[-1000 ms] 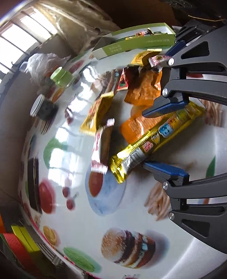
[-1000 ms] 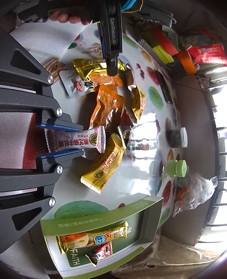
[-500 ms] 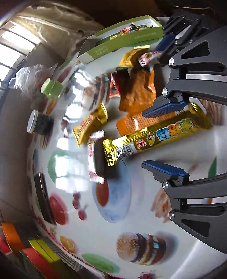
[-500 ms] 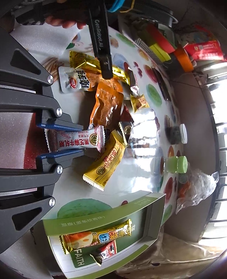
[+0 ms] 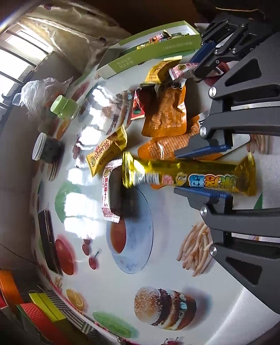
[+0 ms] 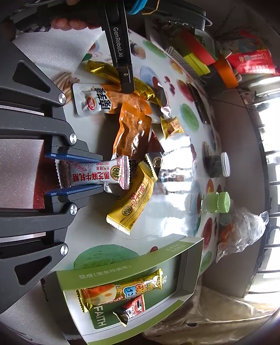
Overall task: Organize snacks
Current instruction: 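Grasp the white-and-red candy with the right tool while the left tool grasps the gold bar, then carry the gold bar and white candy with both tools into the green box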
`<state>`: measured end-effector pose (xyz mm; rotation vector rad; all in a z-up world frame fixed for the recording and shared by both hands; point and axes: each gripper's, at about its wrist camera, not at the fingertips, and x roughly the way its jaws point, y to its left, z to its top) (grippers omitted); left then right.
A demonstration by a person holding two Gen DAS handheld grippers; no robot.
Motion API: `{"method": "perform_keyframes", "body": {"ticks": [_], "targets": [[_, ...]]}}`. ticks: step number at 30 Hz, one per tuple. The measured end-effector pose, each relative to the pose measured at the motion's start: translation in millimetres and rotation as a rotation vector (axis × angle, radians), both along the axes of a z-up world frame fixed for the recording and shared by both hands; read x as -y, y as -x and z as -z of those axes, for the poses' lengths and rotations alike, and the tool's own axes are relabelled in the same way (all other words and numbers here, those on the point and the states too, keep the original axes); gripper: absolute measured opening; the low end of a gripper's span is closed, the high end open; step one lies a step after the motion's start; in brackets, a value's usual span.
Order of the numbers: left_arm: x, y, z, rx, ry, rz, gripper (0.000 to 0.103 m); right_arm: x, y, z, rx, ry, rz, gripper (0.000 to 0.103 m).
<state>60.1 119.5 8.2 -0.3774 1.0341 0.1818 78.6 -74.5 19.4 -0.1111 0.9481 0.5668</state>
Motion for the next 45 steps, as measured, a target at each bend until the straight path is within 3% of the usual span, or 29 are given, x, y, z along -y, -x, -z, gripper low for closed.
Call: {"method": "perform_keyframes", "body": {"ticks": [18,45], "targets": [[9.5,2.4,-17.8,0.055,-0.026,0.052,0.024,1.8,4.1,-10.2,0.023,-0.009,0.010,0.019],[68.8,-17.6,-57.1,0.143,-0.041,0.202,0.024,42.8,-5.3,-48.9,0.109,-0.059,0.120,0.019]]}}
